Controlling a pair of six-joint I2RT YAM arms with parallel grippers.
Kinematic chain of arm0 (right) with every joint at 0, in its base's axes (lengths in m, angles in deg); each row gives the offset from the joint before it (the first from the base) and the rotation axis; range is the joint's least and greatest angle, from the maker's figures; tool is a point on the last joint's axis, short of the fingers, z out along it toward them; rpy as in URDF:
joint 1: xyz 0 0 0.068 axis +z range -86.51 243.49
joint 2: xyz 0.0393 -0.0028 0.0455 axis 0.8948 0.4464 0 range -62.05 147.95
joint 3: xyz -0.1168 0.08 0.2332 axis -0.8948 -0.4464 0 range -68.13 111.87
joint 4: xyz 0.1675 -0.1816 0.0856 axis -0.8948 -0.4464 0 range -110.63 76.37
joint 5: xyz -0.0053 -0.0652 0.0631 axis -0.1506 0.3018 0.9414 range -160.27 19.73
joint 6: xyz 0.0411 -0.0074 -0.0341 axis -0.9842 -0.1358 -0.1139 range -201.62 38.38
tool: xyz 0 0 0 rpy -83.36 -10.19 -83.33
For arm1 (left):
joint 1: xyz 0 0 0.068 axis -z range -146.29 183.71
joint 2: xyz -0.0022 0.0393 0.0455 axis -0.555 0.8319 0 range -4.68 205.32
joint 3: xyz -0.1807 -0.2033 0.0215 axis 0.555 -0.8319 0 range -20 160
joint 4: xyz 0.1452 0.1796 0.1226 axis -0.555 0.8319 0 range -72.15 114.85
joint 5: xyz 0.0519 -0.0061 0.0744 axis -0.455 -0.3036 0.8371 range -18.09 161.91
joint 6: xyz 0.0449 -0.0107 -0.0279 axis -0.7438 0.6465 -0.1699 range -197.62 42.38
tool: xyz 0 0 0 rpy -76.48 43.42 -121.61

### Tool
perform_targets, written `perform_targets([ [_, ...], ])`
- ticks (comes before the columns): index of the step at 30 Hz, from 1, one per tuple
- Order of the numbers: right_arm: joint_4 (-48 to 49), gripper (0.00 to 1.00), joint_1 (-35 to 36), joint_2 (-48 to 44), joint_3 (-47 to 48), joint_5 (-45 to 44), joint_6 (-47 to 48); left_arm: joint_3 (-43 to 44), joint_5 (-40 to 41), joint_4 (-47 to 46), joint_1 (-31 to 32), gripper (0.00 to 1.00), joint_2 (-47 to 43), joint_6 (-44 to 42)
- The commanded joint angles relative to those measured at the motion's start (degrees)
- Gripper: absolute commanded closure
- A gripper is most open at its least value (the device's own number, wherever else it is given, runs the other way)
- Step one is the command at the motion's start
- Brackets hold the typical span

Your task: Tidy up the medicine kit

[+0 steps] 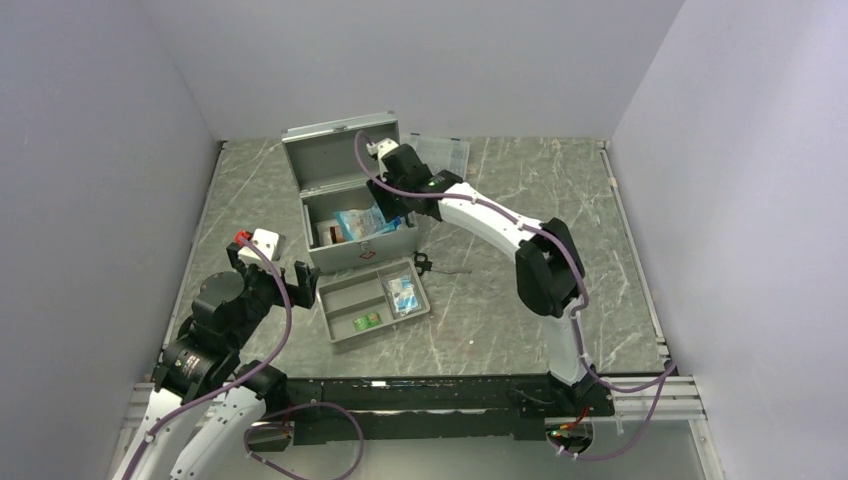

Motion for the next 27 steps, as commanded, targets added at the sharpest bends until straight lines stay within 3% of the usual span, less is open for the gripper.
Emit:
perform_targets([
  [1,5.6,0.41,-0.2,-10.3,-1.9,-2.4,-1.6,0.7,-0.3,-1.3,-0.3,0.01,0.1,0.4],
  [7,9.9,0.39,-0.2,-19.9,-8.8,-4.3,-1.4,0.7,-0.6,-1.3,-0.2,0.01,0.6,0.4],
  [18,15.4,0.34,-0.2,-38.6,-30.8,-9.0,2.6,0.7,-0.4,-1.3,-0.2,0.01,0.8,0.4],
  [27,14.7,0.33,-0.8,-43.3,-42.4,-11.7,2.8,0.6,-0.1,-1.3,-0.2,0.01,1.7,0.4],
])
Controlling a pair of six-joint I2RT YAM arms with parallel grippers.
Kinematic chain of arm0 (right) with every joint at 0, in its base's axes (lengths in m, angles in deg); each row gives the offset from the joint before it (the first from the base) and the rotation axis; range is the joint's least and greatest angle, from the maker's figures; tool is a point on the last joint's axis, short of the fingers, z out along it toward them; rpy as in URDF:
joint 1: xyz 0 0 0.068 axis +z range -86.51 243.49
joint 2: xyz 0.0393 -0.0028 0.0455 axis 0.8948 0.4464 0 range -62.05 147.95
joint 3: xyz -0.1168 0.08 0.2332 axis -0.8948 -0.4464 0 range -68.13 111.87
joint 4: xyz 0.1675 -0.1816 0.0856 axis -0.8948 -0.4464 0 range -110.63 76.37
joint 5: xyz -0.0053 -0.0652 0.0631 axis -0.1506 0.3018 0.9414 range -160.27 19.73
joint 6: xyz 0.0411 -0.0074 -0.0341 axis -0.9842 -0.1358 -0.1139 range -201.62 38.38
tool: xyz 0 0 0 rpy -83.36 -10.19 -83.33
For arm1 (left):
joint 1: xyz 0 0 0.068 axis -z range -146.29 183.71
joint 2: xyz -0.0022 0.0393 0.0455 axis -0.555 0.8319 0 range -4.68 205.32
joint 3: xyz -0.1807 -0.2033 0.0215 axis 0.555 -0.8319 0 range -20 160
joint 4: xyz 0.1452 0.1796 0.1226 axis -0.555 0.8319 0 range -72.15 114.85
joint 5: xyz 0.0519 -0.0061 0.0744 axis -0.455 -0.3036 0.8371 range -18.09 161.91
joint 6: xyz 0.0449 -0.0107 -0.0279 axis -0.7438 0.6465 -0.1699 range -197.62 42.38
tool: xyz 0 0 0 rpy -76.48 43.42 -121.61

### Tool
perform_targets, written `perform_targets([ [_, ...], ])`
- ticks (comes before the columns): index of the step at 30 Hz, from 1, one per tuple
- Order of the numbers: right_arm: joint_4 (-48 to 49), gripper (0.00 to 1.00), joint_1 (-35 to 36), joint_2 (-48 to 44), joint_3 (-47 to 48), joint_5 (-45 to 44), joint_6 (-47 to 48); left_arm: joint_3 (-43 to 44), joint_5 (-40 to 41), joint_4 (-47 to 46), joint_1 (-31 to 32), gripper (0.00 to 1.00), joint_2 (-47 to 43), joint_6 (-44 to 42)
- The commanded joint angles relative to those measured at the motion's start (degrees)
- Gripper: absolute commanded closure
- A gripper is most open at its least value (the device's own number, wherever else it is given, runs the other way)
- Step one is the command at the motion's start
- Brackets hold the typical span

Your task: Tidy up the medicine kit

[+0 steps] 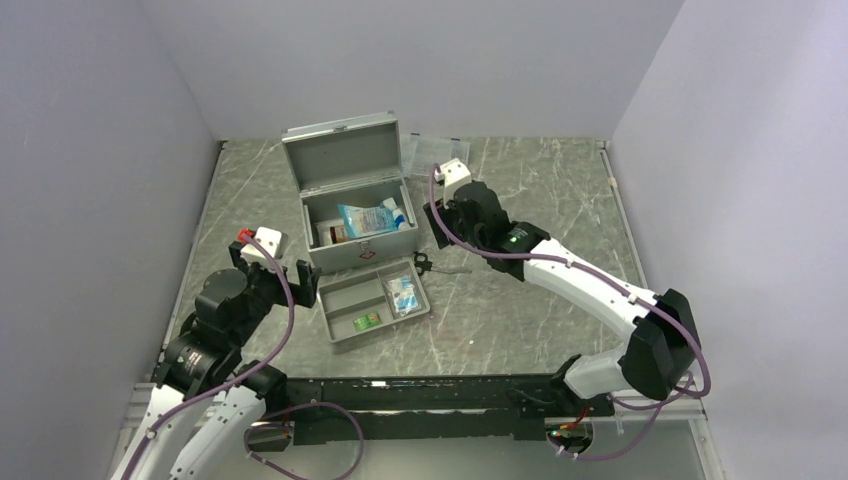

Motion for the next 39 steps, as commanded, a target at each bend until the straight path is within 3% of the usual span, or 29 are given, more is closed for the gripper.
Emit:
perform_targets([
  [1,0.6,0.33,-0.9,-2.0,-2.5,-2.5,-0.2,0.7,-0.3,-1.3,-0.2,0.01,0.9,0.3],
  [11,-1.8,0.33,-4.8,6.9,-2.9,2.7,-8.6,0.7,-0.2,-1.2,-0.2,0.01,1.5,0.3],
  [18,-3.0,0.41,-8.5,16.3,1.4,5.3,-14.4,0.6,0.1,-1.1,-0.2,0.01,1.2,0.3],
  [24,-2.0,0.43,-8.6,20.7,1.9,8.8,-13.4,0.6,0.1,-1.1,-0.2,0.01,1.2,0.3],
  [39,-0.3,0.61,-8.7,24.3,-1.4,11.0,-14.1,0.7,-0.1,-1.1,-0.2,0.01,0.9,0.3],
])
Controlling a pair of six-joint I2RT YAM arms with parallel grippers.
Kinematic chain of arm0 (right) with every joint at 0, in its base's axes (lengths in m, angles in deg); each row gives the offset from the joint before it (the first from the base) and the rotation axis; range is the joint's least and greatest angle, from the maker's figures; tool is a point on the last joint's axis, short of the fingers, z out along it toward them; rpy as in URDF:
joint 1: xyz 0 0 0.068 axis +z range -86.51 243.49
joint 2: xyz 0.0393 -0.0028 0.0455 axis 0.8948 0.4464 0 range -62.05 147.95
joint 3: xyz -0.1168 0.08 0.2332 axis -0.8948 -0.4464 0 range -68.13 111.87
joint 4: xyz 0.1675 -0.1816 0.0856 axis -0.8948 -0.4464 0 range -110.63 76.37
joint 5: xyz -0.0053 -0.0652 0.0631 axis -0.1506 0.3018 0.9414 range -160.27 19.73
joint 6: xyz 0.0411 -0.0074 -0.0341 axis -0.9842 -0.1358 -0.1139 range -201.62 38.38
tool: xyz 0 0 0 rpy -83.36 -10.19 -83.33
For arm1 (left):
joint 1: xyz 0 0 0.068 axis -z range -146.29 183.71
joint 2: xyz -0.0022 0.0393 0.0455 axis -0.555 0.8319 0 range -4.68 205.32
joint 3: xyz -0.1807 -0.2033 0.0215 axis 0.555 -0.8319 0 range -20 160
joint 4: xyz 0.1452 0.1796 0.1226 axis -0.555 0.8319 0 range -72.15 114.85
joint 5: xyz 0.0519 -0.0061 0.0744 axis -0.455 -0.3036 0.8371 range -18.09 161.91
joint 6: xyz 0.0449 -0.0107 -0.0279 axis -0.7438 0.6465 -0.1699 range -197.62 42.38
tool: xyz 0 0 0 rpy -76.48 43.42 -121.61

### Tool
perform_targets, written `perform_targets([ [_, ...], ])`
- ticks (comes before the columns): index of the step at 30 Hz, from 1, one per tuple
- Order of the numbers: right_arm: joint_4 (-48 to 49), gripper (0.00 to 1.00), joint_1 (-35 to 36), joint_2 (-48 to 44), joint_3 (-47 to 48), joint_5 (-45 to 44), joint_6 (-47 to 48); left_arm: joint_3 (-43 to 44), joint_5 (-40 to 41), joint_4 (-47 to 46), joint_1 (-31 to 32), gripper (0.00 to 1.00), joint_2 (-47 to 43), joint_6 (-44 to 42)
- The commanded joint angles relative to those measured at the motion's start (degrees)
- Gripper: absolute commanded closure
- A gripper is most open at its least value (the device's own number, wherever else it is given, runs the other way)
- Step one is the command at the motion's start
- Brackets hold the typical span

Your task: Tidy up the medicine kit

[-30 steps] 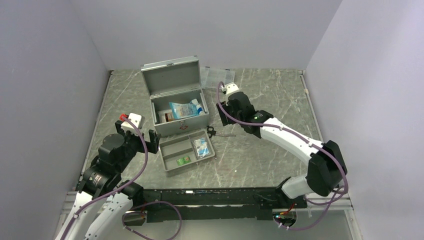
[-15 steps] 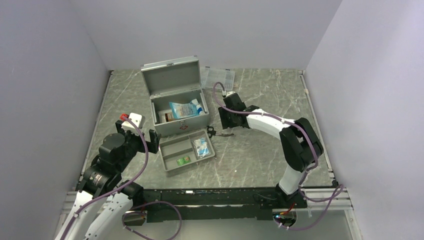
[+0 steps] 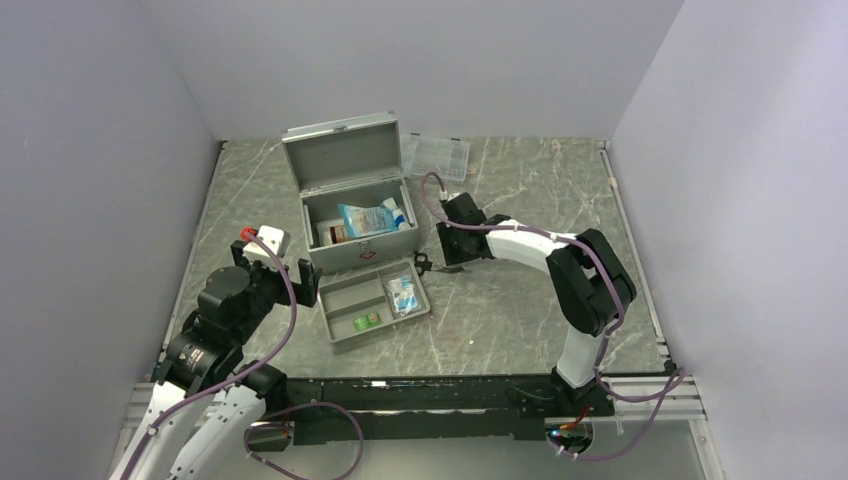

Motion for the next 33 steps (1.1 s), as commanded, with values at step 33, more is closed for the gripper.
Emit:
perform_targets([
  [33,0.9,0.54,5.8,-18.7,-11.1,-1.0,-0.5,0.7,-0.6,-1.2,-0.2,0.01,0.0,0.3],
])
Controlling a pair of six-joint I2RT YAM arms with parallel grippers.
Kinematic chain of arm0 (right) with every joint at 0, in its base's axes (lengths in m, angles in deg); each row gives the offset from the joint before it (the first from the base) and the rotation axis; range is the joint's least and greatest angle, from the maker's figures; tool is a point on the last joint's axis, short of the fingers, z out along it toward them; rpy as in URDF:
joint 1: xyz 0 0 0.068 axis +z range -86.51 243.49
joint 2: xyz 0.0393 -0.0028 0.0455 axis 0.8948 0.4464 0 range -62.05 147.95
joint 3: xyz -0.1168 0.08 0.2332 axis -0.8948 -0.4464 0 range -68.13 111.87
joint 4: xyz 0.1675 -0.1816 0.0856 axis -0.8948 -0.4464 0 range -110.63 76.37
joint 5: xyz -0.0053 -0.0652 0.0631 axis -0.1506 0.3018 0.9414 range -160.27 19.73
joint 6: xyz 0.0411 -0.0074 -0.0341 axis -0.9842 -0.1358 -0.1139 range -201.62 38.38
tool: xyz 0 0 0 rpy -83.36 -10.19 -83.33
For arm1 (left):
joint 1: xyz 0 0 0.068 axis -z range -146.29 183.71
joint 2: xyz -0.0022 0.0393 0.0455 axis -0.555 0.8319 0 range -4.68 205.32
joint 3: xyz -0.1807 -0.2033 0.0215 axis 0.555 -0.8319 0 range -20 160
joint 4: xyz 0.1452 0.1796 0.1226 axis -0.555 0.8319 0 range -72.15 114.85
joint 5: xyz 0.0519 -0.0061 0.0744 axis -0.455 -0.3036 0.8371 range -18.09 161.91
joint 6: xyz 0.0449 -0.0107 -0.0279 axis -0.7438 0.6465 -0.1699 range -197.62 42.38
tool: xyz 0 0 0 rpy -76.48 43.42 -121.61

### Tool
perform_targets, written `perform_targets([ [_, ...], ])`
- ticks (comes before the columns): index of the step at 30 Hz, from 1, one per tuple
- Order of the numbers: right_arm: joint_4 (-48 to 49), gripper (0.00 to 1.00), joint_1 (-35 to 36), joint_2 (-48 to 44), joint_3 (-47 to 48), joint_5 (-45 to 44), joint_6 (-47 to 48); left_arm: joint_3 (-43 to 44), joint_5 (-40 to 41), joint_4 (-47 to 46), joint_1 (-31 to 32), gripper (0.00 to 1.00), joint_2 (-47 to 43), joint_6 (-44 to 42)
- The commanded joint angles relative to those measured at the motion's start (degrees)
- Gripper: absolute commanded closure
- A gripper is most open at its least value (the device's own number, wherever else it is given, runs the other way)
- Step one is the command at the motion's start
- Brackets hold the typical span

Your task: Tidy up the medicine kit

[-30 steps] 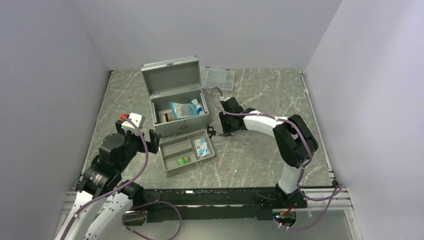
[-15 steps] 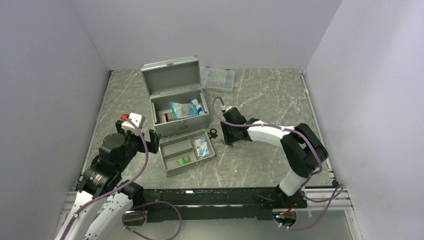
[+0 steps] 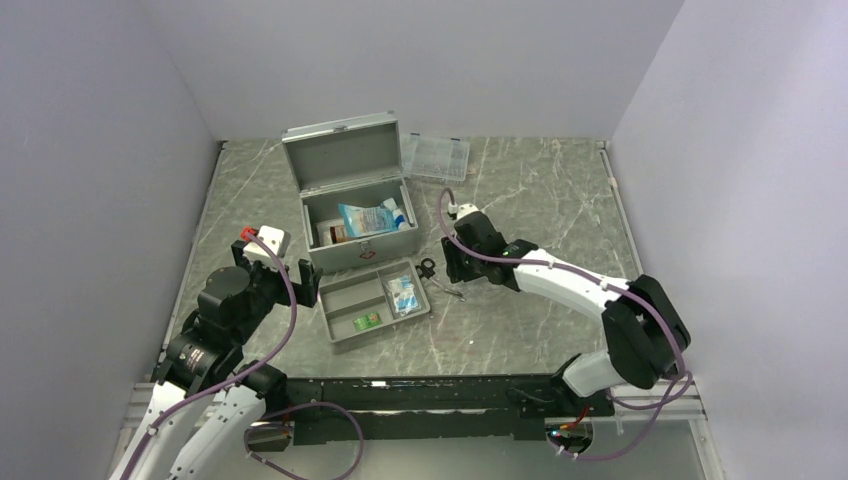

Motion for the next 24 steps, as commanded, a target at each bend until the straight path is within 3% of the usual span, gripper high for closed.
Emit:
perform_targets([
  [1,0.7,0.54,0.1,3.5,2.9,0.2,2.7,0.7,-0.1,-1.2,-0.2,0.01,0.0,0.3],
  [12,4.4,0.53,1.2,11.5,4.4,4.7,4.5,0.7,0.0,-1.1,-0.2,0.01,0.0,0.3],
  [24,4.4,0.46,3.0,15.2,5.6,3.6,5.0,0.6,-0.2,-1.2,-0.2,0.01,0.1,0.3],
])
